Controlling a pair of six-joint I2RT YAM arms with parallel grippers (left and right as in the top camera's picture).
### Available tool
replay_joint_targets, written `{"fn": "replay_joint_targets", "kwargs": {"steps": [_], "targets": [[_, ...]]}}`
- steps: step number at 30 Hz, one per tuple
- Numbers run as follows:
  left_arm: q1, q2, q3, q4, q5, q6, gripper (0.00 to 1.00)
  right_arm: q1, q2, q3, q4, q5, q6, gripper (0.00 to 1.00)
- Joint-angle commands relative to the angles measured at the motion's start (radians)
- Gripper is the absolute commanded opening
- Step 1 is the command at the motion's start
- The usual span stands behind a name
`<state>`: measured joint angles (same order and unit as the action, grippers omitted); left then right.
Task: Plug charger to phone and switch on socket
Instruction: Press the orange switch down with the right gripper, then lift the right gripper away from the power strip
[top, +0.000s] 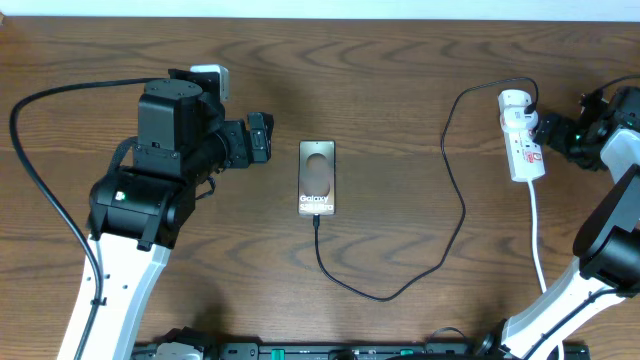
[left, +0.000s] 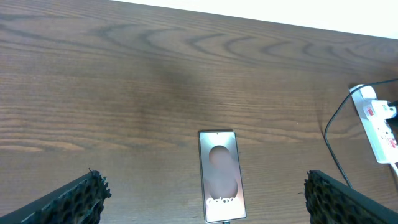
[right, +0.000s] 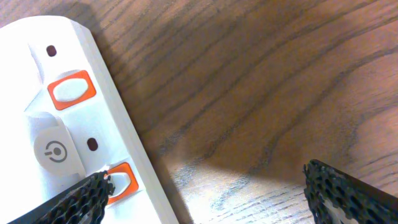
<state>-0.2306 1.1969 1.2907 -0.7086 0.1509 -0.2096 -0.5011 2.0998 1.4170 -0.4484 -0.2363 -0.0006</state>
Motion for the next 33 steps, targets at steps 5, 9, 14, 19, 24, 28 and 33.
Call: {"fn": "replay_joint_targets", "kwargs": {"steps": [5, 9, 14, 19, 24, 28, 33], "targets": [[0.001, -0.002, 0.005, -0.002, -0.003, 0.002, 0.98, 0.072, 0.033, -0.053, -0.047, -0.069, -0.023, 0.99], [0.001, -0.002, 0.005, -0.002, -0.003, 0.002, 0.98, 0.074, 0.033, -0.053, -0.055, -0.069, -0.023, 0.99], [0.001, -0.002, 0.005, -0.002, -0.003, 0.002, 0.98, 0.076, 0.033, -0.055, -0.06, -0.069, -0.023, 0.99], [0.001, -0.002, 0.005, -0.002, -0.003, 0.002, 0.98, 0.077, 0.033, -0.062, -0.06, -0.069, -0.023, 0.99], [0.001, -0.002, 0.005, -0.002, -0.003, 0.002, 0.98, 0.074, 0.024, -0.053, -0.069, 0.024, -0.022, 0.99], [0.001, -0.002, 0.005, -0.002, -0.003, 0.002, 0.98, 0.064, -0.037, -0.029, -0.109, 0.075, -0.014, 0.99], [0.001, -0.002, 0.005, -0.002, -0.003, 0.002, 0.98, 0.055, -0.196, -0.024, -0.144, 0.107, -0.015, 0.99]]}}
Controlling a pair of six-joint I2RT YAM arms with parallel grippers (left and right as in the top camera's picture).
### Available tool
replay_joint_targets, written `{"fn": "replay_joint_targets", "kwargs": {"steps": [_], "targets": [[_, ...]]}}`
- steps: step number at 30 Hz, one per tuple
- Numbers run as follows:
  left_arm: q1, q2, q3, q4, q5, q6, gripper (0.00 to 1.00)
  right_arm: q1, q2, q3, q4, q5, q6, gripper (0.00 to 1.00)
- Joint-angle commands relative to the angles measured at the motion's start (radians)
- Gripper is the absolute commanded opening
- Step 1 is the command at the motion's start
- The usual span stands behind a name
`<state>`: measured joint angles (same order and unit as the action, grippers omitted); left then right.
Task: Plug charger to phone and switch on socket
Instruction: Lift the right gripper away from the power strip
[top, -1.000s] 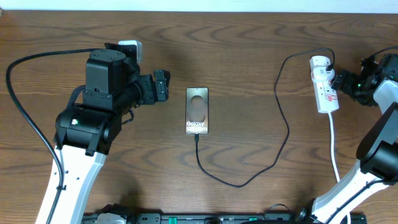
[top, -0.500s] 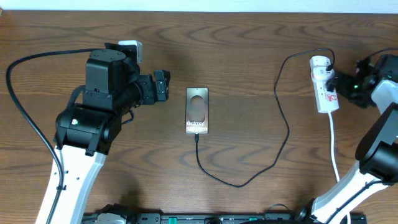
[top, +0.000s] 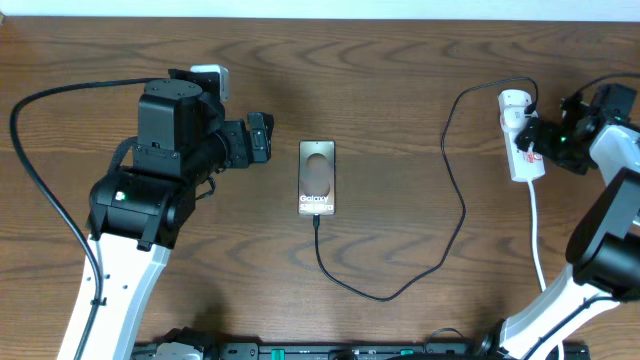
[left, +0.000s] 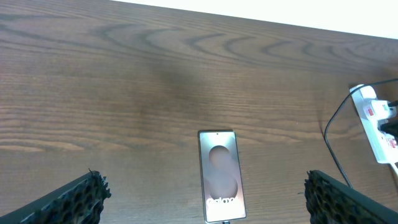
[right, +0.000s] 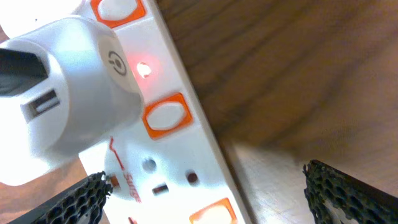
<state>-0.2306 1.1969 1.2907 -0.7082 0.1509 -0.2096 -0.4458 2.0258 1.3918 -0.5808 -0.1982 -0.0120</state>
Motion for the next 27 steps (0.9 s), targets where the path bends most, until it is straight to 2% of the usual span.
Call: {"fn": "replay_joint_targets", "kwargs": {"steps": [1, 9, 12, 18, 24, 27], "targets": [[0.001, -0.002, 0.005, -0.003, -0.003, 0.002, 0.98, 0.0, -0.158, 0.002, -0.025, 0.069, -0.003, 0.99], [0.001, -0.002, 0.005, -0.003, -0.003, 0.002, 0.98, 0.031, -0.489, 0.002, -0.255, 0.004, -0.004, 0.99], [0.001, -0.002, 0.005, -0.003, -0.003, 0.002, 0.98, 0.068, -0.593, 0.002, -0.349, -0.103, -0.004, 0.99], [0.001, -0.002, 0.005, -0.003, -0.003, 0.002, 0.98, 0.201, -0.736, 0.002, -0.505, -0.163, 0.006, 0.98], [0.001, -0.002, 0.005, -0.003, -0.003, 0.002, 0.98, 0.338, -0.826, 0.002, -0.653, -0.168, 0.141, 0.99], [0.001, -0.002, 0.005, -0.003, -0.003, 0.002, 0.98, 0.363, -0.842, 0.002, -0.702, -0.167, 0.142, 0.99]]}}
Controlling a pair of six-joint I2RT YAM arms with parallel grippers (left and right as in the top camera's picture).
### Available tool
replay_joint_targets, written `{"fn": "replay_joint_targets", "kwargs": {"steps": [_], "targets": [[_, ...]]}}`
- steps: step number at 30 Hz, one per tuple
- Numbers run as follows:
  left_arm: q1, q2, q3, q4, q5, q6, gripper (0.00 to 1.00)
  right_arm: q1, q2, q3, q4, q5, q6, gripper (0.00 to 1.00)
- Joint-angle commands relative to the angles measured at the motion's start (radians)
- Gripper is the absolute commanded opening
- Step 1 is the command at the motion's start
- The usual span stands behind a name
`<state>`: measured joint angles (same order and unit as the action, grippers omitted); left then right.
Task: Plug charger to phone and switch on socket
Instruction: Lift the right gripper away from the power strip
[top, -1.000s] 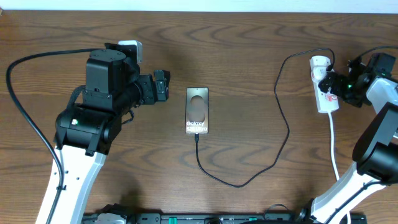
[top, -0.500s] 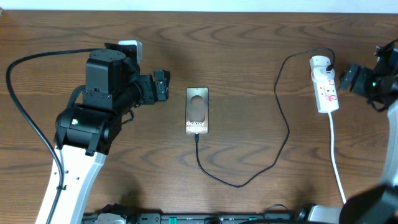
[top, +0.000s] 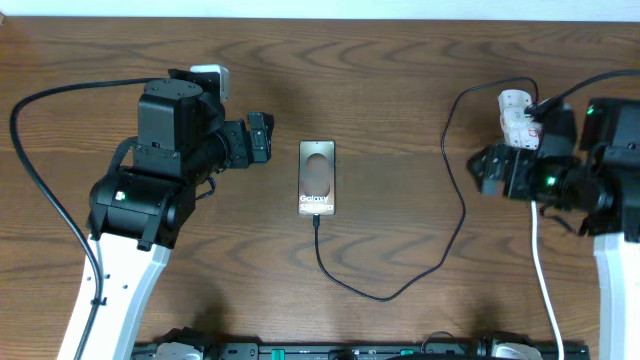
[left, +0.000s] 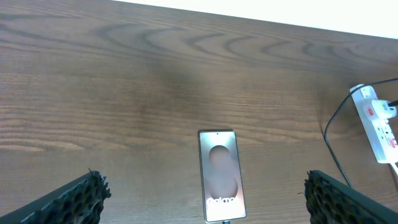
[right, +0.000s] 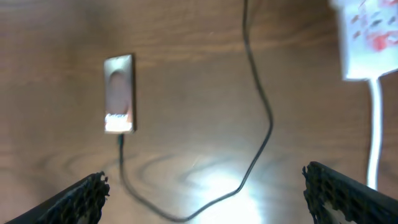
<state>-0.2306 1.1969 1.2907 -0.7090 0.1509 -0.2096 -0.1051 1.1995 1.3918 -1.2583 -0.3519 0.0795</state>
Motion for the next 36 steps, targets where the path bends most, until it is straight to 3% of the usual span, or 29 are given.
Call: {"fn": "replay_joint_targets", "kwargs": {"steps": [1, 6, 13, 18, 24, 27, 36], "targets": [[0.001, -0.002, 0.005, -0.002, -0.003, 0.002, 0.98, 0.023, -0.017, 0.002, -0.034, -0.013, 0.051, 0.99], [0.001, -0.002, 0.005, -0.002, -0.003, 0.002, 0.98, 0.021, -0.018, 0.002, -0.11, -0.012, 0.012, 0.99], [0.001, -0.002, 0.005, -0.002, -0.003, 0.002, 0.98, 0.023, -0.086, 0.001, -0.087, 0.006, -0.109, 0.99], [0.001, -0.002, 0.005, -0.002, -0.003, 0.002, 0.98, 0.072, -0.287, -0.075, 0.059, 0.085, -0.122, 0.99], [0.001, -0.002, 0.005, -0.002, -0.003, 0.002, 0.98, 0.123, -0.575, -0.376, 0.329, 0.171, -0.118, 0.99], [0.001, -0.002, 0.005, -0.002, -0.003, 0.002, 0.98, 0.126, -0.795, -0.659, 0.586, 0.17, -0.118, 0.99], [0.001, -0.002, 0.005, -0.002, -0.003, 0.002, 0.98, 0.137, -1.195, -1.201, 1.028, 0.159, -0.072, 0.99]]}}
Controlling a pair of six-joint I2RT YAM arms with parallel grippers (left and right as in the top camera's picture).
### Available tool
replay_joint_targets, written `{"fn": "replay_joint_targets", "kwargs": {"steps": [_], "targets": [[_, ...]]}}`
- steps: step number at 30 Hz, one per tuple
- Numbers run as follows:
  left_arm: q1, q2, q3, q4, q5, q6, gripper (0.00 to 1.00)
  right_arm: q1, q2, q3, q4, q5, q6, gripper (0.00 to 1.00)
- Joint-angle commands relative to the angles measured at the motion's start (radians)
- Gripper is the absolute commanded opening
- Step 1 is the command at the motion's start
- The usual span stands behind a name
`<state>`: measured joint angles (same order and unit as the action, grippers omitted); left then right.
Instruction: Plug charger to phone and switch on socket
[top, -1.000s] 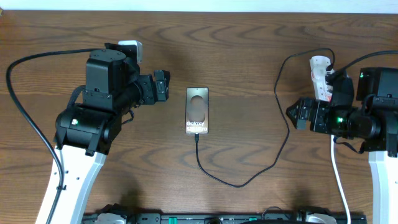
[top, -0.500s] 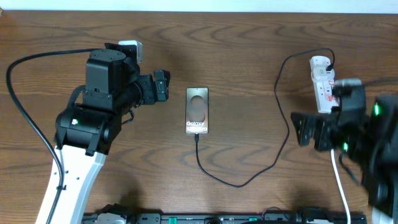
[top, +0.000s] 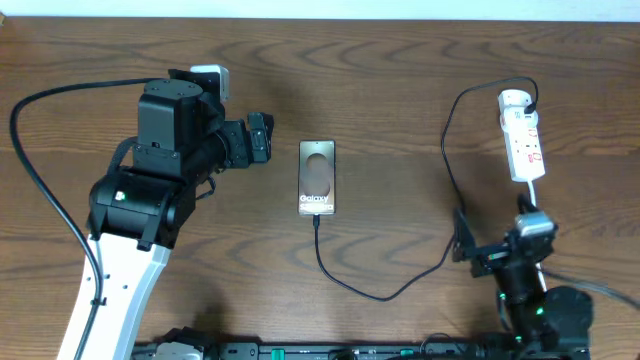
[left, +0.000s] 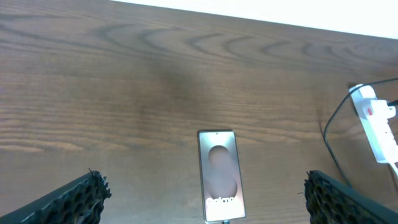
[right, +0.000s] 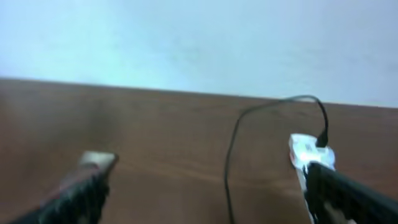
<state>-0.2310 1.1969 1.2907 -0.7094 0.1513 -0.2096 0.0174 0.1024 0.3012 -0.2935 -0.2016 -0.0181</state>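
Note:
The phone (top: 318, 177) lies flat mid-table with its screen lit, and the black charger cable (top: 390, 296) is plugged into its near end. From there the cable loops right and up to the white adapter (top: 514, 100) in the white power strip (top: 524, 140). My left gripper (top: 260, 138) hovers open left of the phone; its wrist view shows the phone (left: 217, 174) between the fingers (left: 69, 199). My right gripper (right: 208, 186) is open at the table's front right, far from the power strip (right: 308, 152).
The strip's white lead (top: 538, 235) runs down toward the front edge beside my right arm (top: 525, 285). A thick black cable (top: 45, 190) curves round my left arm. The wall rises behind the table's far edge (left: 249, 22).
My right arm was over the table just below the power strip. Now it sits folded at the front right edge, its open gripper facing the far wall. The left arm, phone and cable are unchanged.
My right gripper was first close against the strip's orange switches, with the indicator holes dark. Then a red light glowed beside the adapter. After that the gripper was above the table with phone and cable in view, and now it is back at the front edge.

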Motion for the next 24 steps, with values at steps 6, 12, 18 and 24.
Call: {"fn": "replay_joint_targets", "kwargs": {"steps": [6, 12, 18, 24], "targets": [[0.002, -0.002, 0.005, -0.002, -0.003, 0.002, 0.98, 0.037, -0.097, -0.216, 0.183, 0.019, 0.024, 0.99], [0.002, -0.002, 0.005, -0.002, -0.003, 0.002, 0.98, 0.037, -0.097, -0.296, 0.231, 0.03, 0.016, 0.99], [0.002, -0.002, 0.005, -0.002, -0.003, 0.002, 0.98, 0.037, -0.097, -0.296, 0.231, 0.053, 0.017, 0.99], [0.002, -0.002, 0.005, -0.002, -0.003, 0.002, 0.98, 0.037, -0.097, -0.296, 0.231, 0.053, 0.017, 0.99]]}}
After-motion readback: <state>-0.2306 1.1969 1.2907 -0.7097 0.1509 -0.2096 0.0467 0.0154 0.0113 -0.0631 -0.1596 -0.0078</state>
